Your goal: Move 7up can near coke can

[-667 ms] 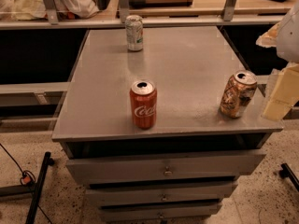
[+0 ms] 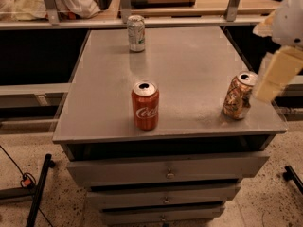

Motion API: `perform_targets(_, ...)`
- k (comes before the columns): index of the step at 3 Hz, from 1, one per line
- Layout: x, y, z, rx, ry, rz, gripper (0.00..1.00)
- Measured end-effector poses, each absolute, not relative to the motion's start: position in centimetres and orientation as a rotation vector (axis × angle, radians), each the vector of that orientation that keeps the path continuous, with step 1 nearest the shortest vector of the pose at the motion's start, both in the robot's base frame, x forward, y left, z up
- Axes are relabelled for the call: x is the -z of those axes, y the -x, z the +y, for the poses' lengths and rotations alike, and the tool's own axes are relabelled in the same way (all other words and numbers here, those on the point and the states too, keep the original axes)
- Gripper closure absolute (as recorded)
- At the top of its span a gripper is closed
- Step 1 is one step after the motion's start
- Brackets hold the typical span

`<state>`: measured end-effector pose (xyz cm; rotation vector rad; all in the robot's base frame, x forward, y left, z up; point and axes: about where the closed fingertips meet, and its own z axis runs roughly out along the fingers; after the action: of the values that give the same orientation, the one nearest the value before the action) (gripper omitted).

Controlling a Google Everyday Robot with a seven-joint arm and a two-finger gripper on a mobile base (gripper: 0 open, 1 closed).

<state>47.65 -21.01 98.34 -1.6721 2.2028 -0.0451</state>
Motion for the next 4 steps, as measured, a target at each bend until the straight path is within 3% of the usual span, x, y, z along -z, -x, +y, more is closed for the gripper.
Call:
perform_targets(2,-98.2,-62.9,-16.3,-0.193,1.407,2.122,0.0)
perform_targets(4,-102.4,-68.1,-13.7,-0.186,1.176,1.976,0.0)
